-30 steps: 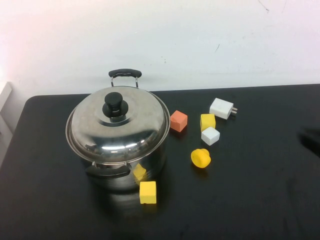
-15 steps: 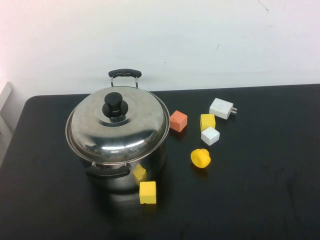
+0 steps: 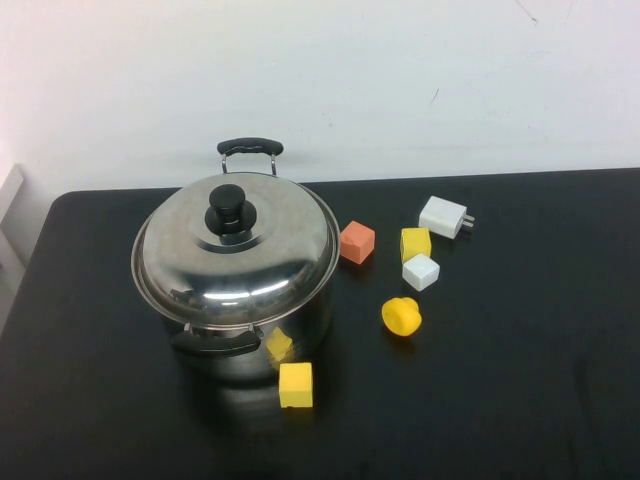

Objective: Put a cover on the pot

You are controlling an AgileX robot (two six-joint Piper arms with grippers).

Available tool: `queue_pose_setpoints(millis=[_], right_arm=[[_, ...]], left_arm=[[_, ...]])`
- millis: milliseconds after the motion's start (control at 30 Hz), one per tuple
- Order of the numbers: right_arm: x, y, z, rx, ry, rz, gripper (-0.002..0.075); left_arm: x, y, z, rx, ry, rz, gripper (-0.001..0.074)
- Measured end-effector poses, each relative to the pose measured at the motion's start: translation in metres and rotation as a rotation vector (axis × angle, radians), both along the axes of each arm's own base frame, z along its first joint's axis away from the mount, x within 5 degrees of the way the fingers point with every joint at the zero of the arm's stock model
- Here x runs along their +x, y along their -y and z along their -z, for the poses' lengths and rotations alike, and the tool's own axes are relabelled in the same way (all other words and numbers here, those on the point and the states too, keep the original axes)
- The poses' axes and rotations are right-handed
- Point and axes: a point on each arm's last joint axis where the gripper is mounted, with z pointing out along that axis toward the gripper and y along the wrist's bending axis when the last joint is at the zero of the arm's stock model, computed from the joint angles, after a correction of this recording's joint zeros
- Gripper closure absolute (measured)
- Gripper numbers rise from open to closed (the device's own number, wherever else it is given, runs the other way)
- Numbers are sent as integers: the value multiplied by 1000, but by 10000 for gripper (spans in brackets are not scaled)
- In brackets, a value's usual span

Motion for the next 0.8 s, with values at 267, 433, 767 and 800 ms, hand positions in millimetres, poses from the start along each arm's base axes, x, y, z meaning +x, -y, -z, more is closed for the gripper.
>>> queue_pose_setpoints(millis=[267, 433, 767, 800], right_arm=[[-4, 2, 35, 84, -23, 78, 728], [-4, 2, 46, 140, -49, 91, 728], [-5, 2, 49, 235, -99, 114, 728], [-5, 1, 50, 235, -101, 110, 728]], left_arm=[[0, 0, 0, 0, 0, 0, 736], [0, 0, 0, 0, 0, 0, 736], [0, 0, 0, 2, 0, 1, 736], [0, 0, 0, 2, 0, 1, 736]])
